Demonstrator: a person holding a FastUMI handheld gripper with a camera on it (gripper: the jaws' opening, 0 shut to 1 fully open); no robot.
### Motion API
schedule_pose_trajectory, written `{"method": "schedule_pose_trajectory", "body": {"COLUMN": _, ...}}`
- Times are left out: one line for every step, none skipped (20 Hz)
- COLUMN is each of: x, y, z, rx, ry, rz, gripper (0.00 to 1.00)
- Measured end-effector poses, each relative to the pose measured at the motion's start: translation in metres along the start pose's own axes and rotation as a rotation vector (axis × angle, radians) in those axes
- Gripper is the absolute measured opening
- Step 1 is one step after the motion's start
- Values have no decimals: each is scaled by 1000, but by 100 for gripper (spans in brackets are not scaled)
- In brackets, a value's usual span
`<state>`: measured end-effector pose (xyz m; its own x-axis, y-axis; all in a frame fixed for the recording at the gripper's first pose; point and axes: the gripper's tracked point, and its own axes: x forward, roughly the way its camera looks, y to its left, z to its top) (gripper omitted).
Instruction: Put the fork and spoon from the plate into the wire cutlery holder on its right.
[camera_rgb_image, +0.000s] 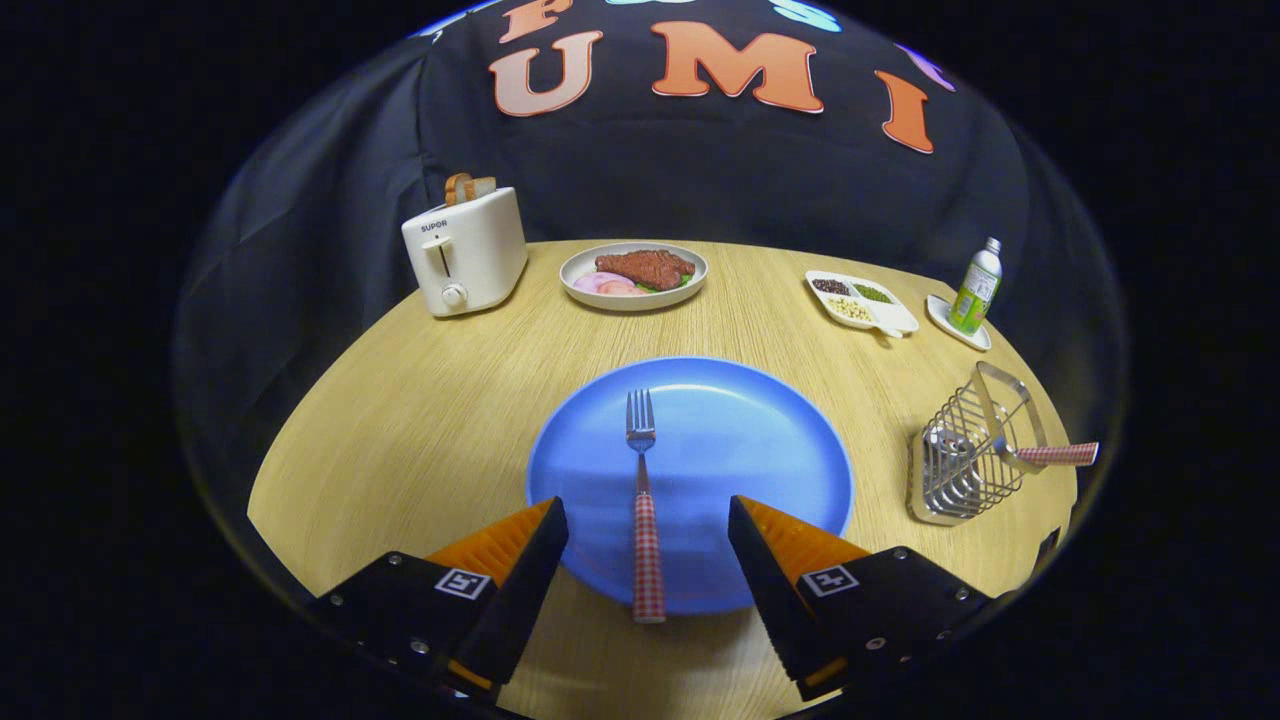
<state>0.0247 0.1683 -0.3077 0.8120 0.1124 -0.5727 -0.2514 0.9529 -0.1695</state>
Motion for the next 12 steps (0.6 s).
{"method": "schedule_pose_trajectory", "body": {"x": 2, "y": 1, "z": -3, "rx": 1, "ry": 8, "rz": 2, "gripper": 95}}
{"method": "schedule_pose_trajectory", "body": {"x": 4, "y": 0, "z": -2, "rx": 10, "ry": 6, "rz": 3, "gripper": 87}}
{"method": "schedule_pose_trajectory", "body": {"x": 8, "y": -1, "z": -3, "rx": 18, "ry": 10, "rz": 0, "gripper": 82}}
{"method": "schedule_pose_trajectory", "body": {"x": 11, "y": -2, "z": -5, "rx": 23, "ry": 17, "rz": -5, "gripper": 75}}
{"method": "schedule_pose_trajectory", "body": {"x": 13, "y": -4, "z": -7, "rx": 25, "ry": 25, "rz": -9, "gripper": 71}}
{"method": "schedule_pose_trajectory", "body": {"x": 14, "y": -5, "z": -8, "rx": 26, "ry": 28, "rz": -12, "gripper": 62}}
{"method": "schedule_pose_trajectory", "body": {"x": 15, "y": -6, "z": -9, "rx": 28, "ry": 32, "rz": -11, "gripper": 57}}
{"method": "schedule_pose_trajectory", "body": {"x": 17, "y": -5, "z": -10, "rx": 30, "ry": 35, "rz": -9, "gripper": 47}}
{"method": "schedule_pose_trajectory", "body": {"x": 17, "y": -4, "z": -12, "rx": 29, "ry": 40, "rz": -6, "gripper": 40}}
{"method": "schedule_pose_trajectory", "body": {"x": 17, "y": -4, "z": -14, "rx": 29, "ry": 47, "rz": -4, "gripper": 33}}
{"method": "schedule_pose_trajectory", "body": {"x": 15, "y": -2, "z": -14, "rx": 33, "ry": 51, "rz": -2, "gripper": 28}}
{"method": "schedule_pose_trajectory", "body": {"x": 17, "y": -3, "z": -13, "rx": 32, "ry": 49, "rz": -3, "gripper": 17}}
